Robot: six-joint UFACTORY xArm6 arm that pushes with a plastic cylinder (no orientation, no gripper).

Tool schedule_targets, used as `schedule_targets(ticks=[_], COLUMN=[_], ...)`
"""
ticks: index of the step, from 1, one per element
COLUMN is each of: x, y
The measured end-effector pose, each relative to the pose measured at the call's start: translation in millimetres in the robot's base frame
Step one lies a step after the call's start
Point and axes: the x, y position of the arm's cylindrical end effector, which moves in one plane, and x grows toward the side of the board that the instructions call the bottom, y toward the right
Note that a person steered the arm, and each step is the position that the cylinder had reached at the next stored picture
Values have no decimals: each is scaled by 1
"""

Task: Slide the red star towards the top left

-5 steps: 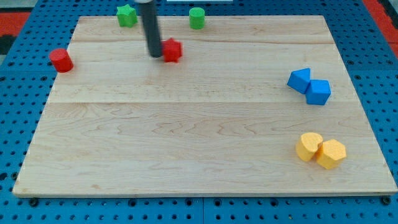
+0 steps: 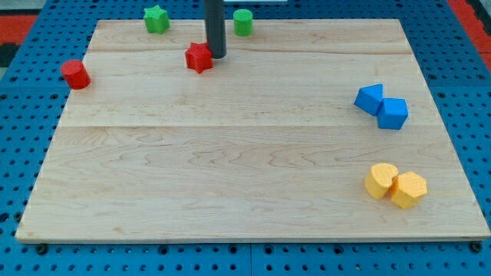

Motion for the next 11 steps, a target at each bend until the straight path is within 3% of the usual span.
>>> schedule_targets(ticks=[1,3,4,5,7,8,9,11], x=[76,84,84,60,89,84,37,10], y=[25,-222,-247,-239,-25,70,61,-31])
